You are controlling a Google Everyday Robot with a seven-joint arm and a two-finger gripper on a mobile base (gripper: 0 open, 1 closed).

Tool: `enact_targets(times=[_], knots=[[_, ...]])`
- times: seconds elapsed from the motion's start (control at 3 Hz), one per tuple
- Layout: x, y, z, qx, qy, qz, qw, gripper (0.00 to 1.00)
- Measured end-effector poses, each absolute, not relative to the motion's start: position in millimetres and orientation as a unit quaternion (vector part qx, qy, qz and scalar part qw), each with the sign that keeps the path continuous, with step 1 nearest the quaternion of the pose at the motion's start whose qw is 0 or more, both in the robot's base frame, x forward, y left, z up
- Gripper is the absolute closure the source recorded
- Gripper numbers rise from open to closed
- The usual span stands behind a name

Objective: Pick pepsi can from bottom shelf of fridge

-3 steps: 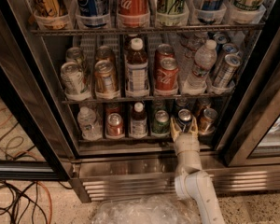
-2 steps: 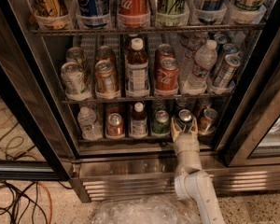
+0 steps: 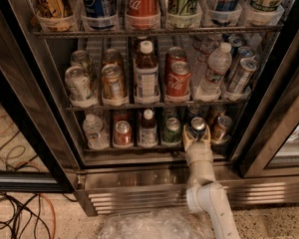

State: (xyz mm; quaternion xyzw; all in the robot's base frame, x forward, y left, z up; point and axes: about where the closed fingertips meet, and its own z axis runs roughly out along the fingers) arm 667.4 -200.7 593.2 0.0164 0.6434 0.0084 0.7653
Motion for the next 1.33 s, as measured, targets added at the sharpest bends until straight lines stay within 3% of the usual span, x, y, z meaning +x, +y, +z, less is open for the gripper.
enact_targets(times=[1.33], knots=[[633,-192,647,-0.083,0.614,-0.015,0.785,1.00]])
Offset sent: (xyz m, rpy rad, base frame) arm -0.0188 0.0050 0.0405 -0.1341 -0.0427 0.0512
